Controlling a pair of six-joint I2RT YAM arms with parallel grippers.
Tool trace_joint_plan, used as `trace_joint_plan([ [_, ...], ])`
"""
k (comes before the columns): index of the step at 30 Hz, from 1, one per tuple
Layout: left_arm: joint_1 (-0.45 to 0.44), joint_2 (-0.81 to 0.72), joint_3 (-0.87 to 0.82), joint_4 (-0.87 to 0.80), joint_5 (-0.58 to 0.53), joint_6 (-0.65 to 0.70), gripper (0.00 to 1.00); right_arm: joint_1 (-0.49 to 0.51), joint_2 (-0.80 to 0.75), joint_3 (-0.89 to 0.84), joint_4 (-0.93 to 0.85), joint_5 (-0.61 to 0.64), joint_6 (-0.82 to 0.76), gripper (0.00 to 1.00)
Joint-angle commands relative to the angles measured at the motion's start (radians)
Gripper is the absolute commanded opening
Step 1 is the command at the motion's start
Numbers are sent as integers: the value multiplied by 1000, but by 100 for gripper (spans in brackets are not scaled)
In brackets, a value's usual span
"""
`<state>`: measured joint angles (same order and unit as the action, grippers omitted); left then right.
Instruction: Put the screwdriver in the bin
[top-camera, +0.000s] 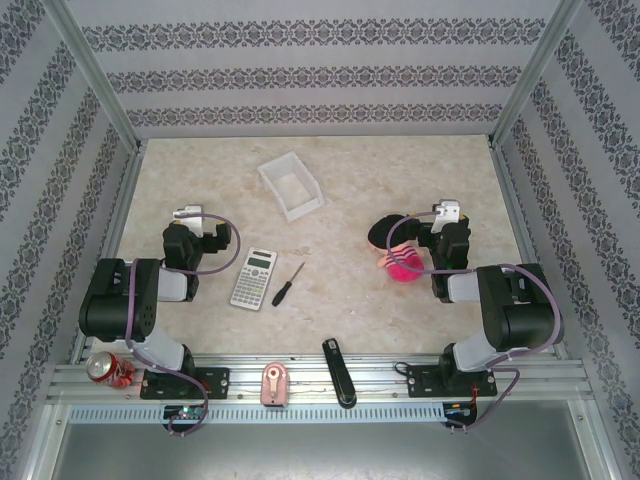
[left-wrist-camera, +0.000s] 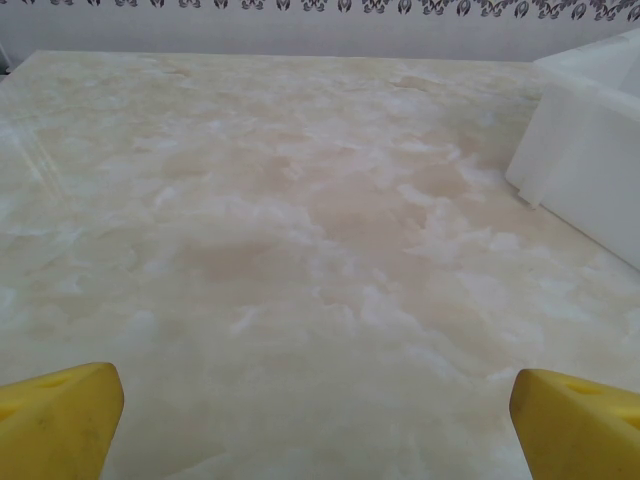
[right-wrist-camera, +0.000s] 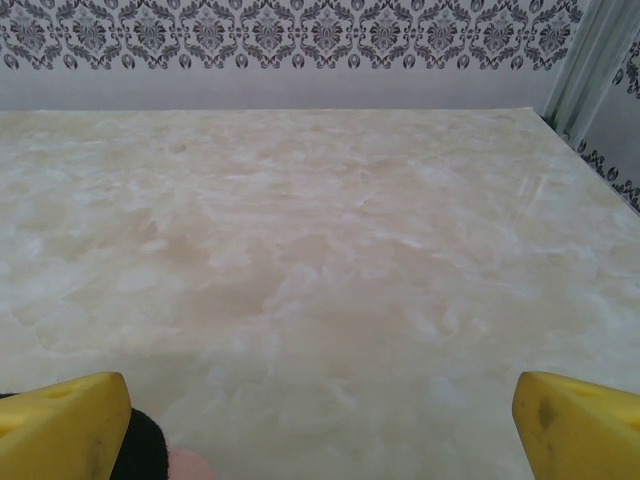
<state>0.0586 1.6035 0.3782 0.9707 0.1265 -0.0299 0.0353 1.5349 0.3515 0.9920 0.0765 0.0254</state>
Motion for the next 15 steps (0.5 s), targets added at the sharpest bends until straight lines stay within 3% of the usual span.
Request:
trace_joint_plan([
  [1,-12,-13,4,-14,11,17,99,7,6,4,13,-14,-15,98],
  [15,-13,-13,8,-21,42,31,99,6,5,9,7,-6,-9,98],
])
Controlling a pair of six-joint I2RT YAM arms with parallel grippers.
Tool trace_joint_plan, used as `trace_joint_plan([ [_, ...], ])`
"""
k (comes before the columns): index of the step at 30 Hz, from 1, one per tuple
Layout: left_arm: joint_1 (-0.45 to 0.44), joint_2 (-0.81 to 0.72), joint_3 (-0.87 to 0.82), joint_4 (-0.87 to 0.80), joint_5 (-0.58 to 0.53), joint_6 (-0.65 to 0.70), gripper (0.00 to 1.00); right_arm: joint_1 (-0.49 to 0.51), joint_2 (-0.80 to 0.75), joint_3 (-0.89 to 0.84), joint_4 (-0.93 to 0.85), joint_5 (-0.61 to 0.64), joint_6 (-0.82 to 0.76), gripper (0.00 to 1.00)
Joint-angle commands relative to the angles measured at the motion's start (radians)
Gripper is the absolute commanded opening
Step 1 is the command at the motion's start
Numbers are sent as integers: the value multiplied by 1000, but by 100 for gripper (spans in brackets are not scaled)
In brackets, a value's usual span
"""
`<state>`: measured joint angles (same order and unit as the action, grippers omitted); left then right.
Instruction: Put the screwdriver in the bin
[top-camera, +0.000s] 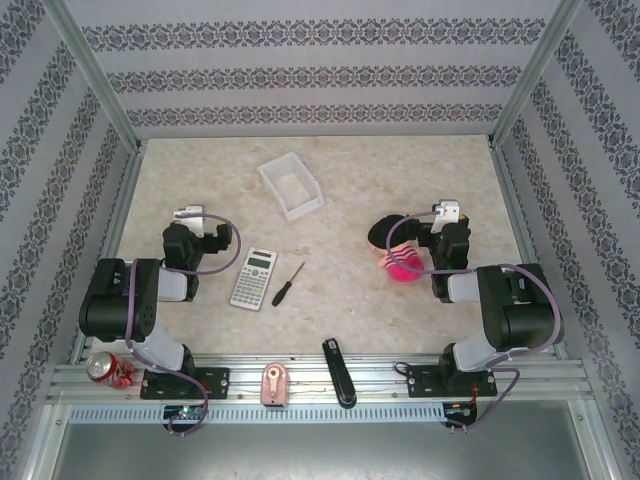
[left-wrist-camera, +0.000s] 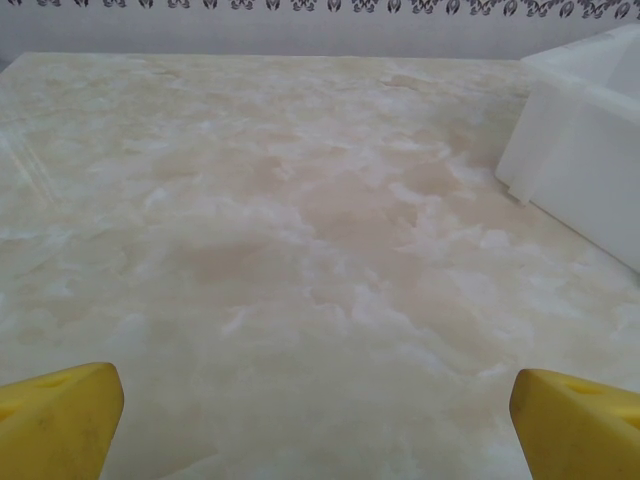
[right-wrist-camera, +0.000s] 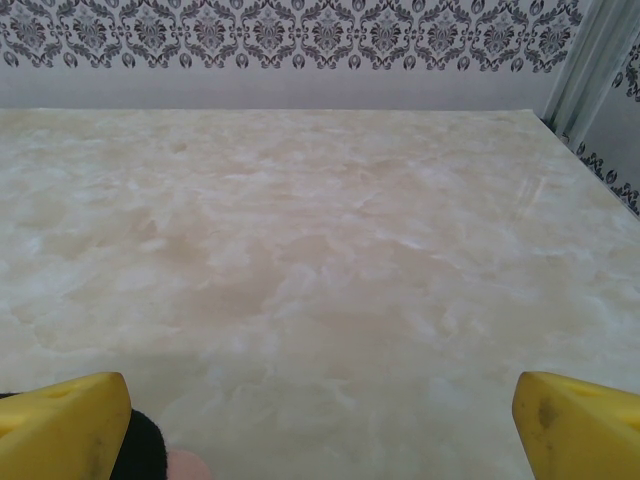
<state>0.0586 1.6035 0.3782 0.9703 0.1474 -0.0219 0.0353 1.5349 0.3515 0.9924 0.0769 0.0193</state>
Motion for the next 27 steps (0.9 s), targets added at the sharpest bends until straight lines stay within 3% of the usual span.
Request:
trace_joint_plan([
  [1,-13,-13,8,-22,23,23,99,6,6,9,6,-6,-2,98],
  [15,-14,-14,5,-16,52,32,99,3,1,3,18,107,38,98],
  [17,-14,-43,13,-59,104,55,99,17,-59,28,-79,115,18,98],
  [19,-21,-53,22,-85,99,66,99,76,-161,80,-252,188,-34,98],
  [21,-22,-54,16,-73,91,61,99,114,-257,81,-284,281,-64,98],
  [22,-22,-73,31,-114,83,56,99,125,-303,78,-276,358,-60,98],
  [24,-22,-135,107,-309,69,53,99,121,-374,100,-378,394,-2,98],
  [27,-23,-200,193,-485,-5,40,99,133,-430,231,-752,384,99,98],
])
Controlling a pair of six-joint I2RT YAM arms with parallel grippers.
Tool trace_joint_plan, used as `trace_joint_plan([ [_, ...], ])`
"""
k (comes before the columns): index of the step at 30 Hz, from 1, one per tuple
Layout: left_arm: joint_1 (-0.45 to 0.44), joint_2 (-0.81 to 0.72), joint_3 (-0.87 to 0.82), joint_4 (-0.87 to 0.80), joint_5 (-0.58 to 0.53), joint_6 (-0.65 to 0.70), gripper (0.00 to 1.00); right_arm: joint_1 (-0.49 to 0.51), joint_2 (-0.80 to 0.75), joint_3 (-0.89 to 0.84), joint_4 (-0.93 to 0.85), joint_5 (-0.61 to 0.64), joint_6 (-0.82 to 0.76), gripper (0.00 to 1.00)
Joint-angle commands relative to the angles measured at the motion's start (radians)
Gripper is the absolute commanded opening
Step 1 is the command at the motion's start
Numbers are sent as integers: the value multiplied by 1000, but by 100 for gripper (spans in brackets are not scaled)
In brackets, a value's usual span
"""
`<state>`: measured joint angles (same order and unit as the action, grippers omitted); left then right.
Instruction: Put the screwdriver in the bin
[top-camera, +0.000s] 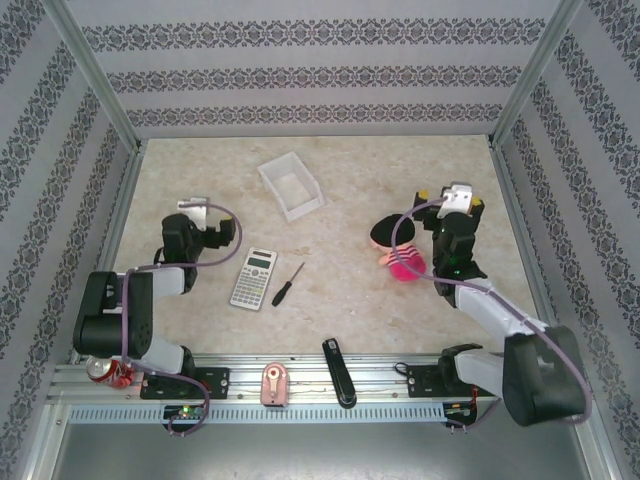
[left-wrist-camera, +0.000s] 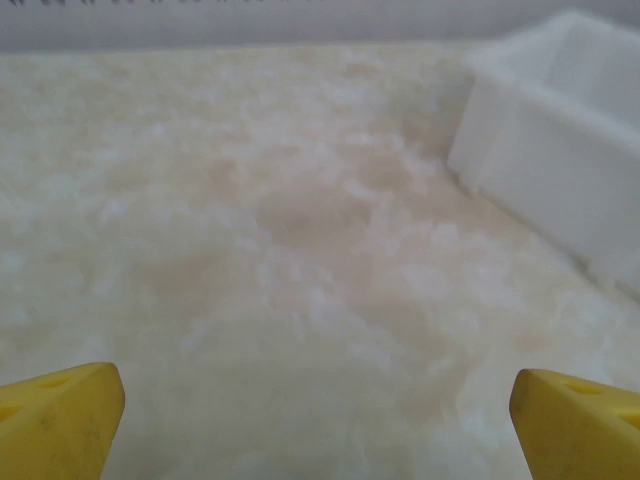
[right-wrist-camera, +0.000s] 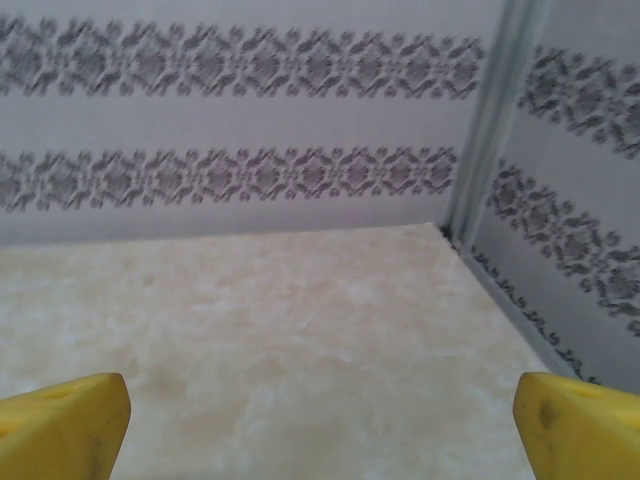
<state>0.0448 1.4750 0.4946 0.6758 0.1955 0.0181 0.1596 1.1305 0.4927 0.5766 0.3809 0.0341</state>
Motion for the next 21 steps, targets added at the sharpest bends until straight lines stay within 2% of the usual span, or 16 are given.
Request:
trace_joint_plan([
  [1,-10,-101,110,-269,-60,27,99,13,-34,145,-474,74,140,98],
  [4,-11,-179,248,-576,-77,120,99,47,-60,290,-778,-46,223,98],
  [6,-10,-216,363,-769,-75,156,99,128,-88,351,-906,-55,247,98],
  [9,-11,-275,474,-981,-79,140,99,279,-104,437,-1078,22,279,98],
  [12,-11,-314,533,-1104,-52,117,99,425,-63,553,-1253,118,366,98],
  [16,-12,-281,619,-1266,-28,74,99,616,17,623,-1341,115,507,98],
  [21,-13,-270,762,-1456,-37,111,99,799,158,642,-1314,23,625,98],
])
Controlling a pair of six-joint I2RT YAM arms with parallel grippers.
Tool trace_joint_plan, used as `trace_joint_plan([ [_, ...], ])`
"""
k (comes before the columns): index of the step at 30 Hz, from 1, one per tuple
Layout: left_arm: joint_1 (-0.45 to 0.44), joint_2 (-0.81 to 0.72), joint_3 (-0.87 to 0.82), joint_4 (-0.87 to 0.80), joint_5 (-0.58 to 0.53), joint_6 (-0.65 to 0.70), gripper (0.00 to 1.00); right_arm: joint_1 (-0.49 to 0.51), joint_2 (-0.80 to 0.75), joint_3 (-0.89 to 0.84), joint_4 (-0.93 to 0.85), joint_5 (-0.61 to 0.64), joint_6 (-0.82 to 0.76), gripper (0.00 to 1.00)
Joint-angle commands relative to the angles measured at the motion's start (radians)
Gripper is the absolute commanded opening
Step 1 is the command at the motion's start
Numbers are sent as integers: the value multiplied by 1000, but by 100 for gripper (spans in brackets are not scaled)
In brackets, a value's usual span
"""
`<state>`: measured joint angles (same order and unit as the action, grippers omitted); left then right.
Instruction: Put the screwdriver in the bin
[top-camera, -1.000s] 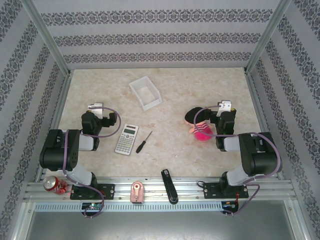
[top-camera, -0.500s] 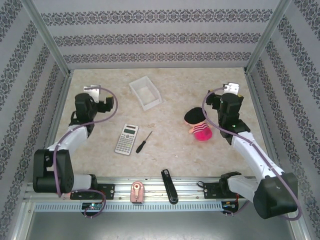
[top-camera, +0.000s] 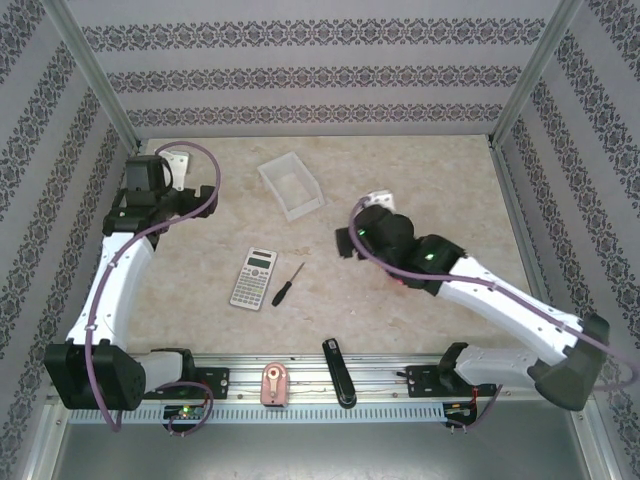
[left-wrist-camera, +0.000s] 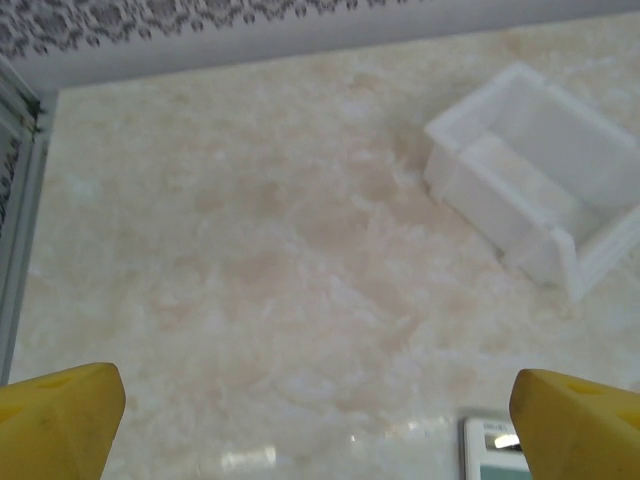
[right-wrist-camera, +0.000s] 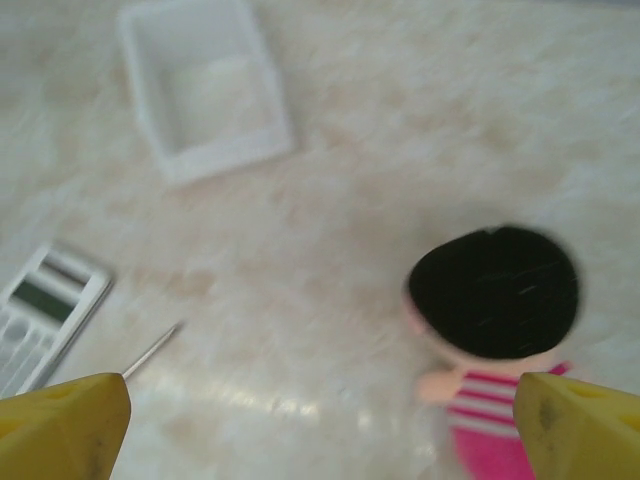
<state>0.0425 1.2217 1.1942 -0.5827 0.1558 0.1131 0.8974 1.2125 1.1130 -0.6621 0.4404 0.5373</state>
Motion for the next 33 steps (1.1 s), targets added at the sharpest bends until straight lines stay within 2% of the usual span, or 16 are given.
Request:
trace_joint_plan([
  [1,-10,-24,72,-212,-4,28,99,84,118,35,-68,-46,135,98],
  [5,-10,-70,84,-229,-20,41,99,167,341,166,-88,-38,200,98],
  [7,-10,-85,83,-239,-15,31,99,198,426,198,-45,-52,253,98],
  [12,-10,-123,48,-244,26,-5,99,212,617,298,-6,-114,312,98],
  [23,-10,-199,16,-235,30,19,99,184,730,285,78,-179,354,98],
  [26,-10,-235,-22,-209,-2,-23,99,170,768,332,36,-198,334,98],
  [33,-10,-285,-59,-199,16,-37,99,161,807,324,10,-180,343,98],
])
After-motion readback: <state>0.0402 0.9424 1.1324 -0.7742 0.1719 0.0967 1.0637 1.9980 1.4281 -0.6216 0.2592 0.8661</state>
